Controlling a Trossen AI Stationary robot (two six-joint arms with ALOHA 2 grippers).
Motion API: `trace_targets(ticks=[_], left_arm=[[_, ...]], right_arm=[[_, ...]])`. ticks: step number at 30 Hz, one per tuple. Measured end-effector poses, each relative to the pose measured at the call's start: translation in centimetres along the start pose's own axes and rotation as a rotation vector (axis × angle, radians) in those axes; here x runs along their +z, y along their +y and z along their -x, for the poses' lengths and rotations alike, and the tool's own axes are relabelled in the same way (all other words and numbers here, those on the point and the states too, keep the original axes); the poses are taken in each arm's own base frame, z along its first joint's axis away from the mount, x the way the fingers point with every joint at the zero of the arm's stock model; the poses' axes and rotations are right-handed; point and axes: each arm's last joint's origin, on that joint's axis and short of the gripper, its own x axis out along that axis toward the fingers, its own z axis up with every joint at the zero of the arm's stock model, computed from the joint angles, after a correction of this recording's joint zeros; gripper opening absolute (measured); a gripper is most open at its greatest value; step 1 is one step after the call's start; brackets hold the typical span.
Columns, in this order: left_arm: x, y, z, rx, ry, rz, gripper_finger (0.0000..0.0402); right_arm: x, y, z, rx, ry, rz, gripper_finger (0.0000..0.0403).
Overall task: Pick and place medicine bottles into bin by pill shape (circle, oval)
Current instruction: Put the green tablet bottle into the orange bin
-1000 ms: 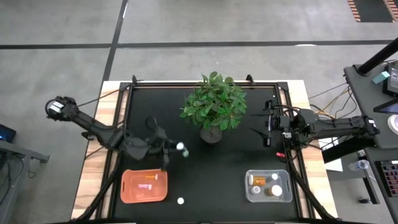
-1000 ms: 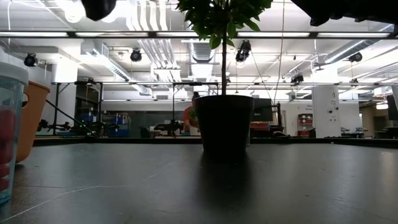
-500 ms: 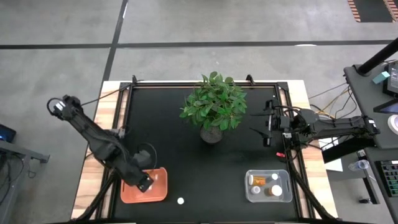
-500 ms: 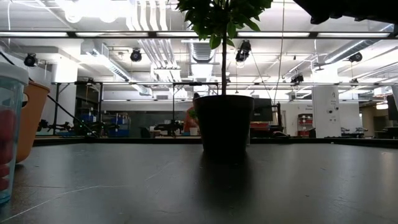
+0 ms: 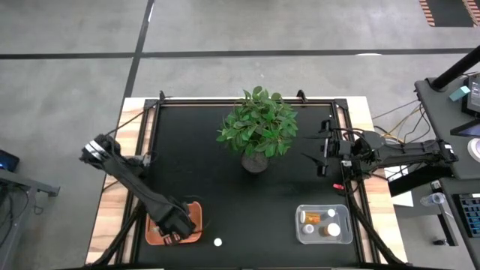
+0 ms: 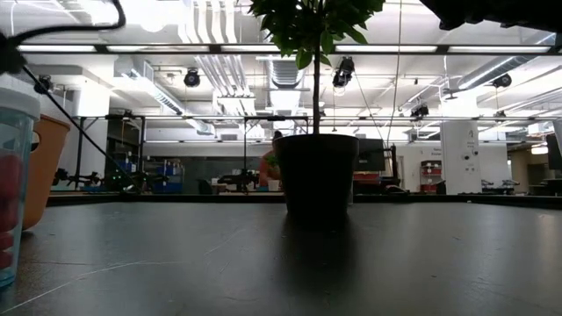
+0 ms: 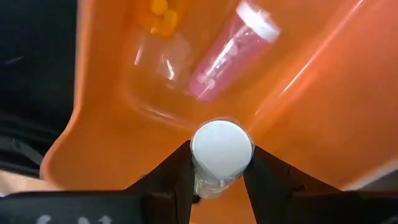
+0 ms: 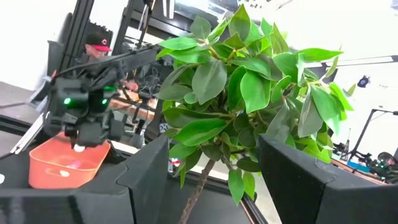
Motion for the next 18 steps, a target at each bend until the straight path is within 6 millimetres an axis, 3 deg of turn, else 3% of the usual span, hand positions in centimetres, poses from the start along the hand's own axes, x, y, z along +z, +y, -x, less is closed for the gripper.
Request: trace_targets(ticks=[7, 18], left_arm=[[1.1, -0.5, -2.0, 0.075, 0.039, -0.134, 0.0104], [1.3, -0.6, -2.0, 0.094, 0.004, -0.173, 0.011]], right_arm=[[0.0, 0.0, 0.0, 0.0, -0.001, 0.004, 0.0232], [0.0, 0.0, 0.0, -0.001, -0.002, 0.007, 0.0232]])
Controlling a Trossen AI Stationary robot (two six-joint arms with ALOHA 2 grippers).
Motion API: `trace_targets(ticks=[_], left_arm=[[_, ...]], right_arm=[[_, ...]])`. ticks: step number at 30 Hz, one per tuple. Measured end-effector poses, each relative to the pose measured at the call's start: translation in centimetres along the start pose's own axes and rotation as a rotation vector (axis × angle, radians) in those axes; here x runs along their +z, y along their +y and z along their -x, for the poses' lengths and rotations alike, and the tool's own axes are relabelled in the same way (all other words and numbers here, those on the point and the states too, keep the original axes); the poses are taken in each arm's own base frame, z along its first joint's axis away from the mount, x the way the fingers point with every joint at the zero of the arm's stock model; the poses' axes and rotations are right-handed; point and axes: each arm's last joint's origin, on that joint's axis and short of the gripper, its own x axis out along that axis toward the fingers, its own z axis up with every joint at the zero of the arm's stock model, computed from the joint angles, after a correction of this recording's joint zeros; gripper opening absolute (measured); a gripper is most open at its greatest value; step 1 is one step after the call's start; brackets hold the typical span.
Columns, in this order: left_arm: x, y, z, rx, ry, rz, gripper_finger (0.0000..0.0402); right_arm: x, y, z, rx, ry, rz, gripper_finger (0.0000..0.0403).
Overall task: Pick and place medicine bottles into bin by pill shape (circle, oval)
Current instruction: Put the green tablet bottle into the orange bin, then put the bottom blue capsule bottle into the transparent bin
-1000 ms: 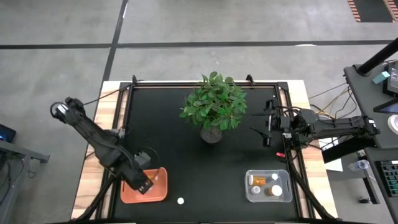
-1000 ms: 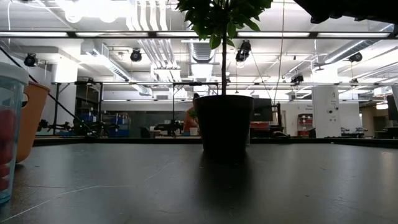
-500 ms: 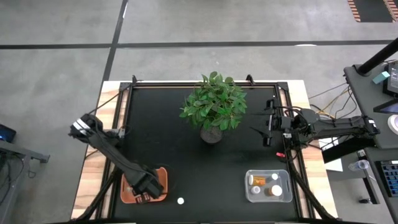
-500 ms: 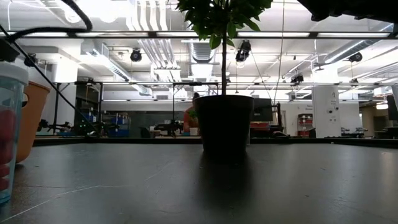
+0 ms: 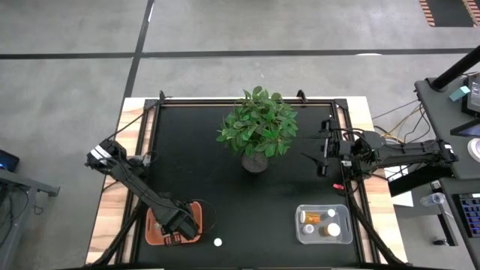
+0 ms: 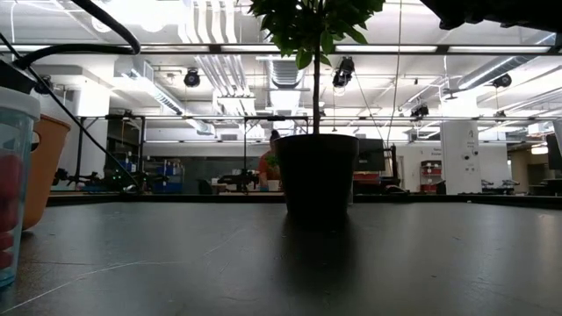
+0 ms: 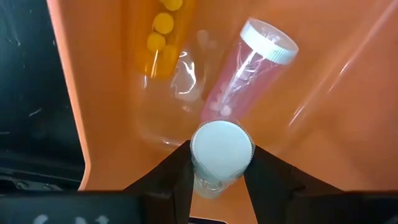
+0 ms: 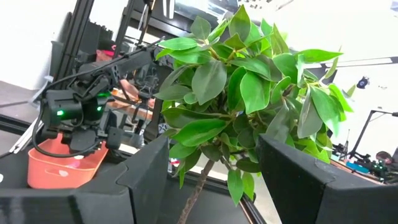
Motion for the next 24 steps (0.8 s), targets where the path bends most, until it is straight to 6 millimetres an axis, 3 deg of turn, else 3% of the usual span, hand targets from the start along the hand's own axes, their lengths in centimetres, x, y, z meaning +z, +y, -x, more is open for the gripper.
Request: trace_targets(ticks=[14, 24], left_arm=[[0.1, 0.0, 0.1, 0.012, -0.018, -0.005, 0.0173], [1.6, -0.5, 3.0, -0.103, -0.051, 0.01, 0.0176]], right_arm=[[0.0, 0.0, 0.0, 0.0, 0.0, 0.0, 0.0232], [0.0, 0.0, 0.0, 0.0, 0.0, 0.0, 0.0232]])
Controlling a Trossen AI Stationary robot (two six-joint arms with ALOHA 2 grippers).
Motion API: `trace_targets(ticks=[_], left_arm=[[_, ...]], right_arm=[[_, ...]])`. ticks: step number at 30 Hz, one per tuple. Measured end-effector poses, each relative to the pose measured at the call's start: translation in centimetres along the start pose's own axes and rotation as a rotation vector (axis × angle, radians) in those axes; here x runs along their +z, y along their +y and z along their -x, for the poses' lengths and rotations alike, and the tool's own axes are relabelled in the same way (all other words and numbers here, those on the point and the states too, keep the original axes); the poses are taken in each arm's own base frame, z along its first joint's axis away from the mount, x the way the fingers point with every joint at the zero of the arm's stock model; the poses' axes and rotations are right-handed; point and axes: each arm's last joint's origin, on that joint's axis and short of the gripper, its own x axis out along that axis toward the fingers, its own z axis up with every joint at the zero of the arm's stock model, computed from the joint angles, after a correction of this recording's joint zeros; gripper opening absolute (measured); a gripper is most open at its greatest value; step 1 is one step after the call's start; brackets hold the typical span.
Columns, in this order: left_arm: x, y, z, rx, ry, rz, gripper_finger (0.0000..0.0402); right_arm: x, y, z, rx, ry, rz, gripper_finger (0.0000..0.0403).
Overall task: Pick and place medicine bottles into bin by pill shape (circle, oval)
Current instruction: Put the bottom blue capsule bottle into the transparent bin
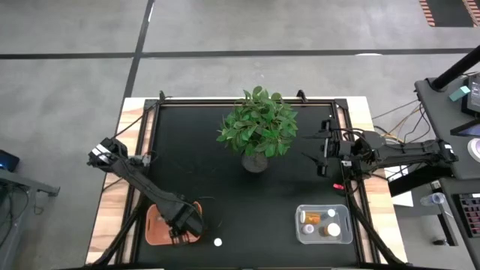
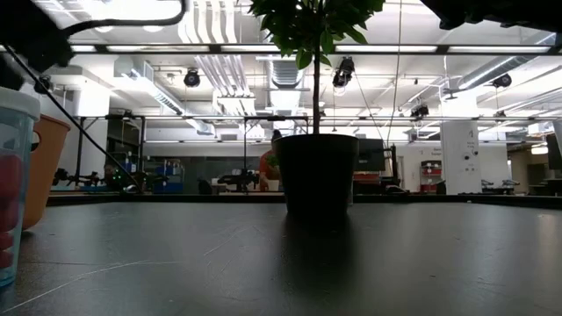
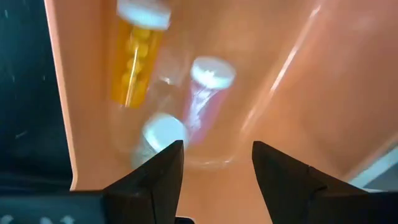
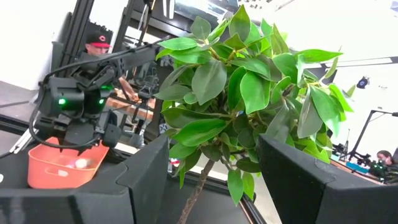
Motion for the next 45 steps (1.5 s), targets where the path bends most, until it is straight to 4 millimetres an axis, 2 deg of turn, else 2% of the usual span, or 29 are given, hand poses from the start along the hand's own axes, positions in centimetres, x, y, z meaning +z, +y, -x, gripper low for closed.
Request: trace_targets(ticks=[11, 15, 25, 37, 42, 45], left_arm=[[3.0, -0.1, 4.7, -0.144, -0.106, 0.049, 0.0176], [3.9, -0.2, 5.9, -0.192, -0.168, 0.053, 0.0176], [5.5, -2.3, 8.0, -0.354, -0.438, -0.11, 0.0176], [5.7, -3.0, 7.5, -0.353, -0.468, -0.101, 0.0176], [5.0, -4.0, 8.6, -0.426, -0.447, -0.035, 0.0176], [4.4, -4.8, 9.3, -0.421, -0.509, -0.023, 0.0176]], right_arm=[[0.0, 0.0, 0.0, 0.0, -0.001, 0.0, 0.0232], [0.0, 0.0, 0.0, 0.0, 0.0, 0.0, 0.0232], [0.0, 0.0, 0.0, -0.001, -0.002, 0.0, 0.0232], [0.3, -0.1, 0.1, -0.011, -0.026, -0.006, 0.0232], [0.4, -0.2, 0.1, -0.016, -0.037, -0.02, 0.0232], [0.6, -0.2, 0.3, -0.018, -0.052, -0.033, 0.0232]])
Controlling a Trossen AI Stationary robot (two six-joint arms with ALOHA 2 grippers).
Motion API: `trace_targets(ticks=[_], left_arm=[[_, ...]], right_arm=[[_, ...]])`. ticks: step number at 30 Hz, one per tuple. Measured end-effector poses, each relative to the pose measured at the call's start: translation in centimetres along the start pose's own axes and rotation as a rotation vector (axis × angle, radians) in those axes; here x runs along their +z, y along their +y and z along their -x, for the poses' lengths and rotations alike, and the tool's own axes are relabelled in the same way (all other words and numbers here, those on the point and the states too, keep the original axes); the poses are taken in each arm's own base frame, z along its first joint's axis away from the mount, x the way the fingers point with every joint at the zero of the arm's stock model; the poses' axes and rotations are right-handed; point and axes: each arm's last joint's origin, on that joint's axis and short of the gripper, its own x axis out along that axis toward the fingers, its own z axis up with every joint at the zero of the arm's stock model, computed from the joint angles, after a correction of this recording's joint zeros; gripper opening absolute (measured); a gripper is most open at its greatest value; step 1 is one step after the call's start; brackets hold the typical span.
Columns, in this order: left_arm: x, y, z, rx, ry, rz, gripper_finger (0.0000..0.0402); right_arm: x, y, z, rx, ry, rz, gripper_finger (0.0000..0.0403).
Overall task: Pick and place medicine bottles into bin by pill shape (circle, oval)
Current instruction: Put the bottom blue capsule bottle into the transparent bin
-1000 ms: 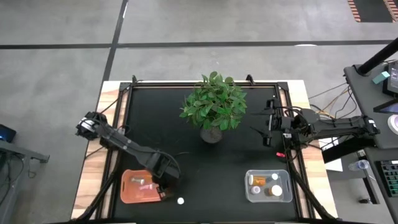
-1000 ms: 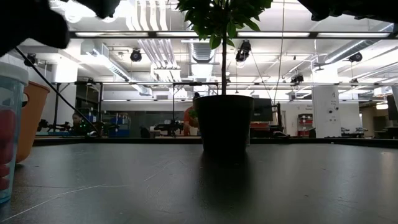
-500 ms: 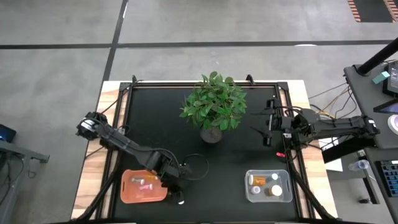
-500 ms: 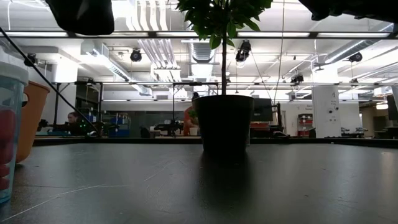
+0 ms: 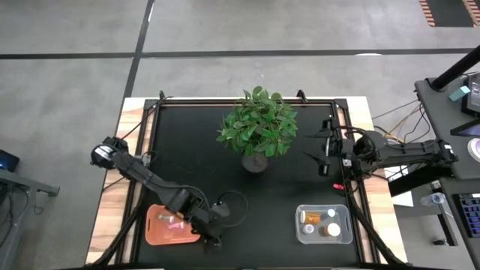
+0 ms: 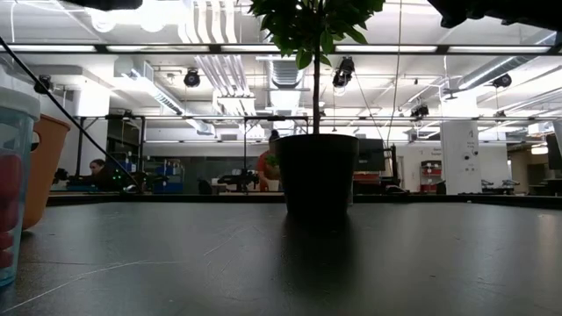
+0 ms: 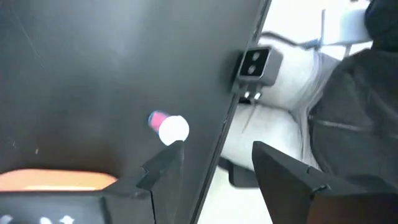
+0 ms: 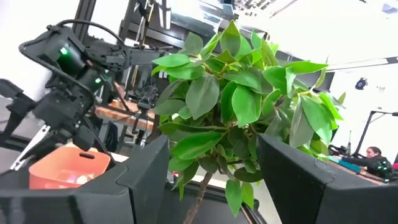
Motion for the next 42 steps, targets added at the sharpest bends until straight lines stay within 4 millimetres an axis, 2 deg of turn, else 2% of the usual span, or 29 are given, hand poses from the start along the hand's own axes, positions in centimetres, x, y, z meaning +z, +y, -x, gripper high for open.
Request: trace_targets(ticks=[3, 8, 11, 14, 20, 24, 27, 31, 35, 42], left_arm=[[-0.2, -0.9, 0.0, 0.013, -0.05, -0.011, 0.0176], [-0.3, -2.2, -1.4, 0.023, -0.048, -0.061, 0.0176], [-0.1, -2.6, -1.4, 0.015, -0.052, -0.087, 0.0176], [0.0, -2.9, -0.7, 0.01, -0.059, -0.128, 0.0176], [0.0, -3.0, 2.4, 0.066, -0.176, -0.267, 0.0176], [-0.7, -2.4, 4.0, 0.116, -0.193, -0.315, 0.0176], [-1.4, -2.3, 5.4, 0.176, -0.247, -0.408, 0.0176], [-2.7, -2.6, 6.2, 0.294, -0.364, -0.58, 0.0176], [-4.0, -3.0, 6.0, 0.398, -0.445, -0.698, 0.0176], [-5.9, -3.4, 4.5, 0.55, -0.571, -0.93, 0.0176]], right_arm=[[0.2, 0.0, 0.2, 0.004, -0.009, -0.026, 0.0232], [0.1, 0.6, 0.0, 0.05, -0.002, -0.055, 0.0232], [0.4, 1.0, -0.4, 0.097, 0.01, -0.059, 0.0232], [0.7, 1.7, -1.1, 0.166, 0.064, -0.063, 0.0232], [2.2, 3.1, -2.1, 0.335, 0.178, -0.08, 0.023], [3.6, 3.8, -2.2, 0.334, 0.346, -0.129, 0.023], [4.3, 4.9, -2.8, 0.353, 0.462, -0.155, 0.023], [6.2, 6.5, -3.5, 0.438, 0.555, -0.233, 0.023], [7.9, 8.4, -4.3, 0.494, 0.649, -0.314, 0.023], [10.1, 11.9, -6.3, 0.407, 0.803, -0.315, 0.023]])
